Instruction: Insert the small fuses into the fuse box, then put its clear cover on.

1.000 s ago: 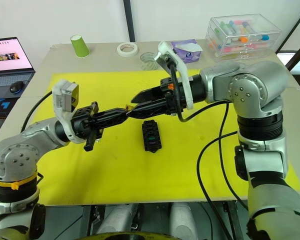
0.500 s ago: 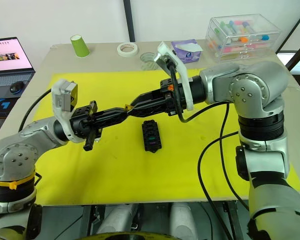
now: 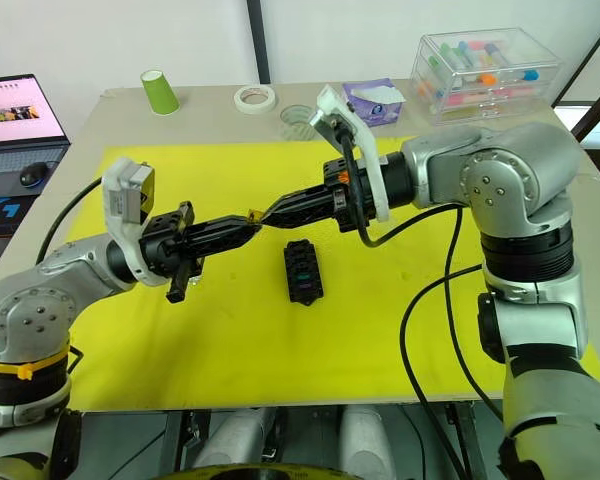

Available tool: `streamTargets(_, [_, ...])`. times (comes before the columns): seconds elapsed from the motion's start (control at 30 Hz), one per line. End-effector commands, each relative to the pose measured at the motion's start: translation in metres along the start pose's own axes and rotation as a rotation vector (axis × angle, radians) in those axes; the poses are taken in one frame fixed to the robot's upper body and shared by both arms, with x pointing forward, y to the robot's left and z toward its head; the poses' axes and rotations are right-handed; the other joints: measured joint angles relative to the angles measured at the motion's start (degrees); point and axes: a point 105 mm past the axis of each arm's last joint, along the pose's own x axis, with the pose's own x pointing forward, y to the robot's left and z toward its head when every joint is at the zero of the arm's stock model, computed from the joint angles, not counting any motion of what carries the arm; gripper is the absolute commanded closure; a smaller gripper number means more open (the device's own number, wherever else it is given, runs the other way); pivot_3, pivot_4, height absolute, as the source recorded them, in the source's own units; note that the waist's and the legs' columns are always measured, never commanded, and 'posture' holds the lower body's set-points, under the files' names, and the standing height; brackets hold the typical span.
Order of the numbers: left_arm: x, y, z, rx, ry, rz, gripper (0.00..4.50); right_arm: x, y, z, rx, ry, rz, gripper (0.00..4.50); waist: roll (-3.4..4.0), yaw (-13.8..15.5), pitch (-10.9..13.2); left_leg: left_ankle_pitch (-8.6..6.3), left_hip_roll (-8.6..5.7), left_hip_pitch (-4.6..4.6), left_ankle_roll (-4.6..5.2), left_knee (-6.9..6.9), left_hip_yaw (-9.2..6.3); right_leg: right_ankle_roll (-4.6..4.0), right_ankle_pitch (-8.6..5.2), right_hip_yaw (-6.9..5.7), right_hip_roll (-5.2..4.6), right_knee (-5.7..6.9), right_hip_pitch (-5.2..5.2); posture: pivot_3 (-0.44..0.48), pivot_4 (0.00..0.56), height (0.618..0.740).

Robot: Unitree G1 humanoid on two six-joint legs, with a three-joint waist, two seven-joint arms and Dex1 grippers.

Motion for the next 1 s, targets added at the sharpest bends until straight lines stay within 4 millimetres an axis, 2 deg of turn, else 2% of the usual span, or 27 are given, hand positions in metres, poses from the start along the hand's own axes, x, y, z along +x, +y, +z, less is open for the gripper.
streamTargets(0.03, [0.0, -0.005, 0.004, 0.027, -0.013, -0.015, 4.5, -0.001, 0.005, 0.005, -0.04, -0.005, 0.01, 4.48, 0.0, 0.0, 0.0, 0.0, 0.0, 0.0, 0.0, 0.0, 0.0, 0.0, 0.0, 0.0, 0.0, 0.0, 0.0, 0.0, 0.15, 0.74])
streamTargets(0.4, [-0.001, -0.004, 0.003, 0.032, -0.003, -0.006, 4.5, 0.001, 0.006, 0.004, -0.046, 0.002, 0.016, 4.48, 0.0, 0.0, 0.0, 0.0, 0.0, 0.0, 0.0, -0.01, 0.0, 0.0, 0.0, 0.0, 0.0, 0.0, 0.0, 0.0, 0.15, 0.74])
streamTargets(0.83, [-0.01, -0.005, -0.001, 0.058, 0.088, 0.013, 4.5, 0.001, 0.004, -0.001, -0.082, 0.027, 0.002, 4.48, 0.0, -0.1, 0.0, 0.0, 0.0, 0.0, 0.0, -0.03, 0.0, 0.0, 0.0, 0.0, 0.0, 0.0, -0.01, 0.0, 0.15, 0.74])
streamTargets(0.93, [-0.018, -0.008, -0.007, 0.068, 0.155, 0.014, 4.5, 0.0, -0.005, -0.009, -0.126, 0.071, -0.053, 4.48, 0.0, -0.1, 0.0, 0.0, 0.0, 0.0, 0.0, -0.03, 0.0, 0.0, 0.0, 0.0, 0.01, -0.01, -0.01, 0.0, 0.15, 0.74])
streamTargets(1.0, [-0.026, -0.007, -0.019, 0.088, 0.242, 0.028, 4.5, -0.001, -0.015, -0.025, -0.212, 0.142, -0.1, 4.48, 0.0, 0.0, 0.0, 0.0, 0.0, 0.0, 0.0, -0.04, 0.0, 0.0, 0.0, 0.0, 0.01, -0.01, -0.01, 0.0, 0.15, 0.74])
